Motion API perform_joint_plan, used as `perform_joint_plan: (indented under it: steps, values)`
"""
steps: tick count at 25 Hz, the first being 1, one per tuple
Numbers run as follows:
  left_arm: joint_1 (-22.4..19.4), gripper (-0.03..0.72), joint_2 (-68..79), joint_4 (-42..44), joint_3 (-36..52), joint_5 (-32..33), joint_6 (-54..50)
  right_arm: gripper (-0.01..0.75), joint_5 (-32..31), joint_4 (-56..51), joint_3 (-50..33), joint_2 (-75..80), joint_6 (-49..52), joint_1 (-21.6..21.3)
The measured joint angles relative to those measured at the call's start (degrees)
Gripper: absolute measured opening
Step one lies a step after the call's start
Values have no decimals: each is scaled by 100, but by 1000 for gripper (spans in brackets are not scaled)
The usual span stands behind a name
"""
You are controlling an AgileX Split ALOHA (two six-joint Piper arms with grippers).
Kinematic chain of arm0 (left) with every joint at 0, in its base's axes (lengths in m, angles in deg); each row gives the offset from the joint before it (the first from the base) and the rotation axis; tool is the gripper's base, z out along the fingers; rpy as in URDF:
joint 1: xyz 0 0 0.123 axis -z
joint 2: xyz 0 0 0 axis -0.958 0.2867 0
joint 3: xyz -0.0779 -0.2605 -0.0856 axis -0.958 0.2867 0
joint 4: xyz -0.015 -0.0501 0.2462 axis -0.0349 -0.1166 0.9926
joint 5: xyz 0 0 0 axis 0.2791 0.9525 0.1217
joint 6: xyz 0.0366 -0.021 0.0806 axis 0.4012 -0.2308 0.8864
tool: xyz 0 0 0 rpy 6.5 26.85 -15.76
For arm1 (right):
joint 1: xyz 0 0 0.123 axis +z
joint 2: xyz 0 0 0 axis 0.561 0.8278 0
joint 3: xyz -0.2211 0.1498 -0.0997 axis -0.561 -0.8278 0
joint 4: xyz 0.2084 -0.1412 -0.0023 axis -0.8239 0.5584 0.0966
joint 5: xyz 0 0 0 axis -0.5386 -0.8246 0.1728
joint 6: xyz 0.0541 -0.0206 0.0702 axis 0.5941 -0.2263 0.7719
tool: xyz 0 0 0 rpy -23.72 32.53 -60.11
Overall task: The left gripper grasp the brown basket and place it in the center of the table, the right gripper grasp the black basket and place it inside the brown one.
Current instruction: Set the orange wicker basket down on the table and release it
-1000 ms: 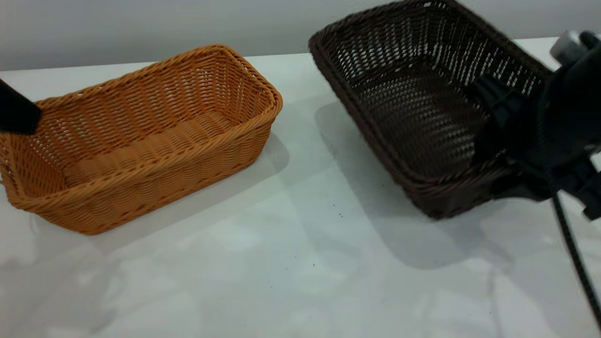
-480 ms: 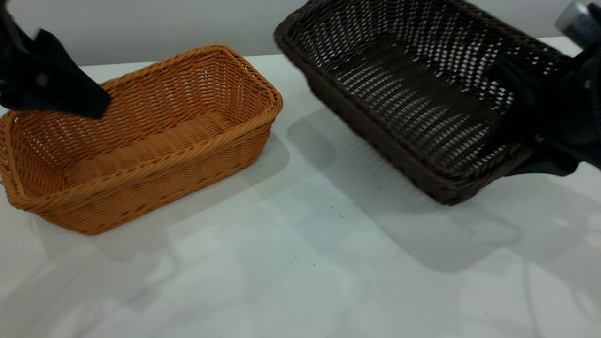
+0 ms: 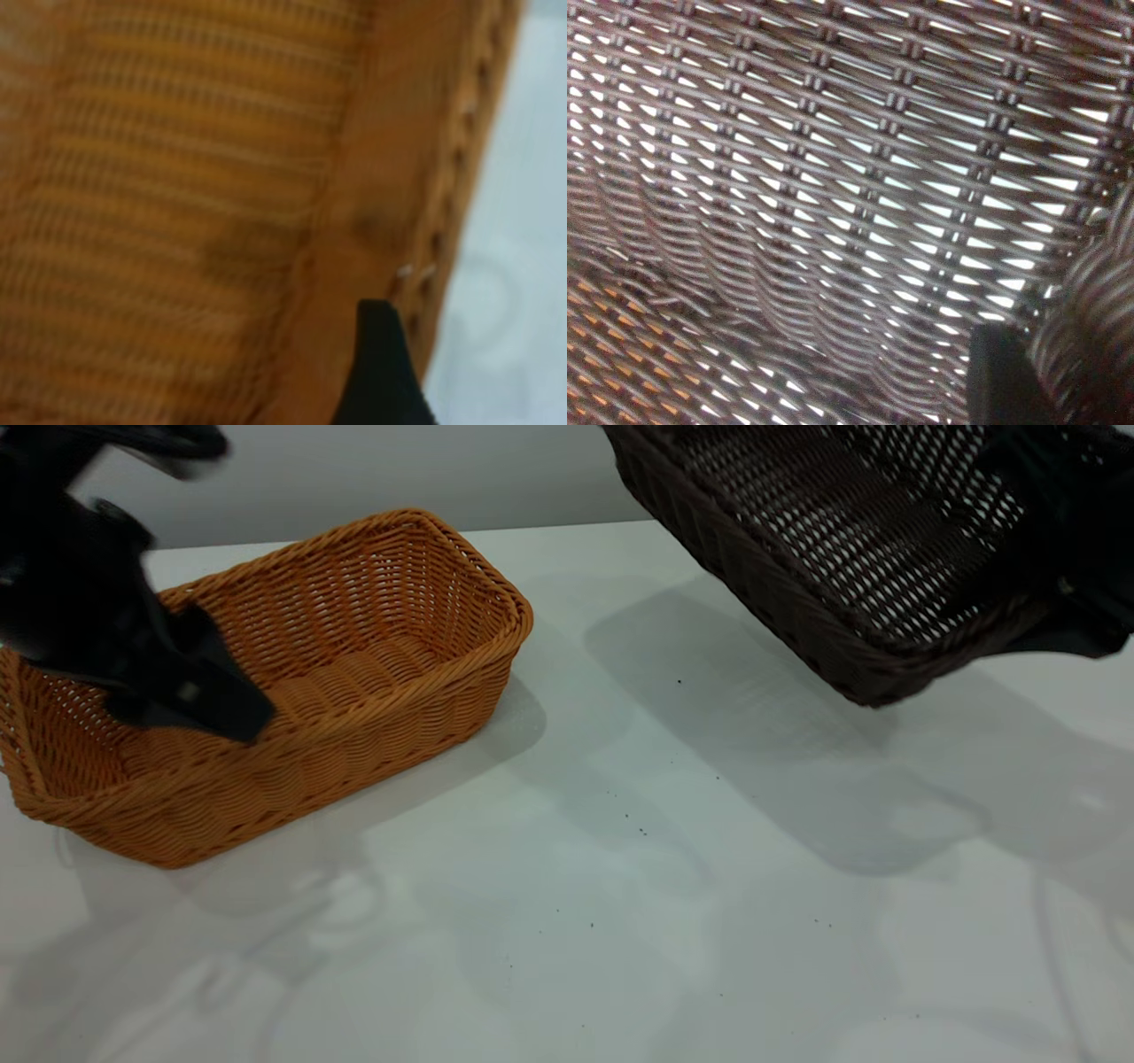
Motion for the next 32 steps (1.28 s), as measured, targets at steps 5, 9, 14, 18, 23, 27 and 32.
perform_joint_plan:
  steps: [5,9,14,18,23,27,32]
  values:
    - [245,428,337,25,-236,1,311,241,-238,29,117,0,-105,-46]
    - [263,428,488,19,-399,-59,382,241,-327,87,133,0,-123,-46]
    - [263,428,517,6,-458,-12,435,241,-343,93,133,0,-148,-46]
    - [263,428,554,24,-458,-132,440,241,-344,78,133,0,-169,-46]
    - [267,428,753,24,-458,-278,539,241,-355,78,133,0,-169,-46]
    - [267,428,886,0,-458,-299,630,241,-388,78,133,0,-169,-46]
    - [267,409,1112,0,-458,-521,725,241,-459,78,133,0,-174,-46]
